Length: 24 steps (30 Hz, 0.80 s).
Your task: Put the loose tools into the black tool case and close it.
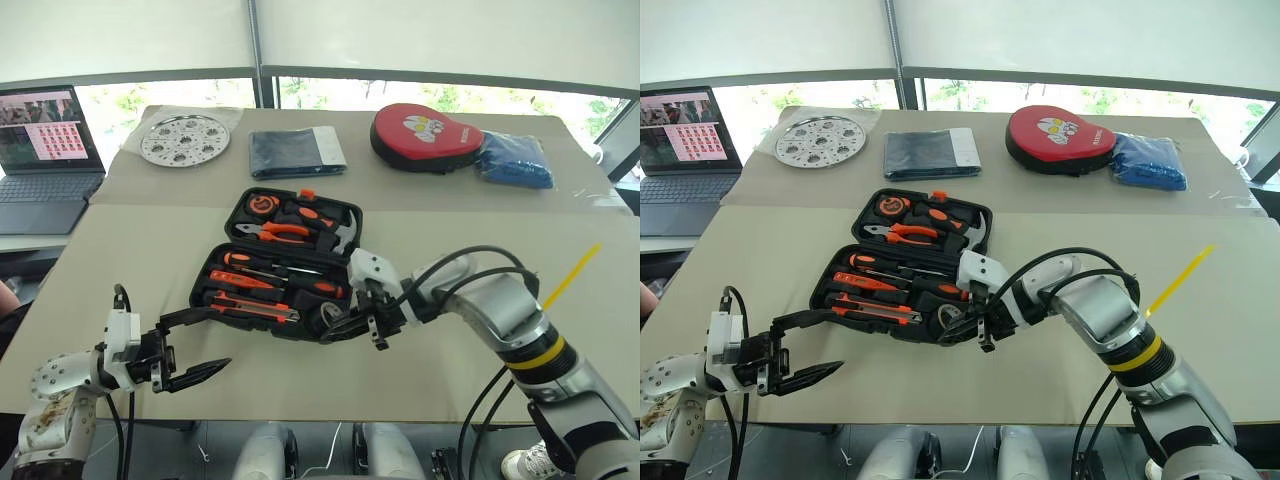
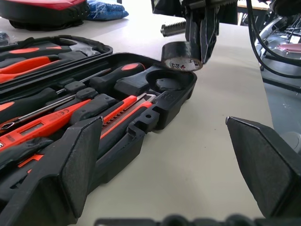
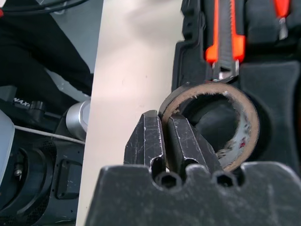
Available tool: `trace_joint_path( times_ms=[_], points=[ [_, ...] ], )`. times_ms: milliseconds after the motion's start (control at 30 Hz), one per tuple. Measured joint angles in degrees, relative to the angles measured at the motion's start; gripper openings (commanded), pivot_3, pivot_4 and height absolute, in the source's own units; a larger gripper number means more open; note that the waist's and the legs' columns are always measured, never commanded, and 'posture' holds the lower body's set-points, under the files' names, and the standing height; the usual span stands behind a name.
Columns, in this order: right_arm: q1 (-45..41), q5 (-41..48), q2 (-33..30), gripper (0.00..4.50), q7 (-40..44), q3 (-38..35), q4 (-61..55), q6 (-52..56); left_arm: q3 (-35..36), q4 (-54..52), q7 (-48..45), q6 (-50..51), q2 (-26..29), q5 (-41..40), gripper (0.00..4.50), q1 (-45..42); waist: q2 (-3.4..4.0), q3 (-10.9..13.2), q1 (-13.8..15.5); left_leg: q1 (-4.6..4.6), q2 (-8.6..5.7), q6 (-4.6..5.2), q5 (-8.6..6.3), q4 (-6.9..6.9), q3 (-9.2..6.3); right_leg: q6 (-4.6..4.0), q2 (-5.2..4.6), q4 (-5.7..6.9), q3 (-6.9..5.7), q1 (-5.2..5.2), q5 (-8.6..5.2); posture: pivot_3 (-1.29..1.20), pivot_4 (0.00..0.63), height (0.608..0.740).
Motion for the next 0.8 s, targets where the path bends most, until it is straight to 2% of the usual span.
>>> trace_joint_path(
  times_ms=[167,467,767,800],
  points=[
    [-1.65,-2.01,0.09,0.06,-0.38,2.24,1.61,-1.46,-0.17,-2.34,1.57,0.30,-0.04,0.01,4.50,0.55,-0.02,-0.01,-0.18,0.15,0.03,0.00,0.00,0.02,0.01,0.00,0.06,0.07,0.01,0.13,0.00,0.00,0.150,0.740],
    [-4.85,-2.51,4.33,0.06,-0.72,4.31,5.82,-1.30,-1.44,-7.00,5.29,3.02,-0.04,0.00,4.50,0.46,-0.02,-0.01,-0.36,0.13,0.08,-0.08,0.05,0.06,0.03,-0.01,0.13,0.32,0.03,0.01,-0.01,0.00,0.150,0.740],
    [-8.59,-7.08,1.18,0.06,-0.74,10.84,5.91,1.12,-1.53,-9.79,7.29,5.40,0.16,-0.08,4.50,0.60,-0.04,-0.02,0.03,0.12,0.06,-0.07,0.05,0.12,0.00,-0.02,0.11,0.29,0.02,0.06,-0.02,0.00,0.150,0.740],
    [-9.11,-7.11,1.18,0.42,-0.69,11.22,5.92,1.76,-1.53,-10.28,7.69,5.68,0.21,-0.08,4.50,0.56,-0.04,-0.02,0.07,0.12,0.05,-0.06,0.04,0.12,0.00,-0.02,0.10,0.29,0.02,0.06,-0.02,0.00,0.150,0.740]
  ],
)
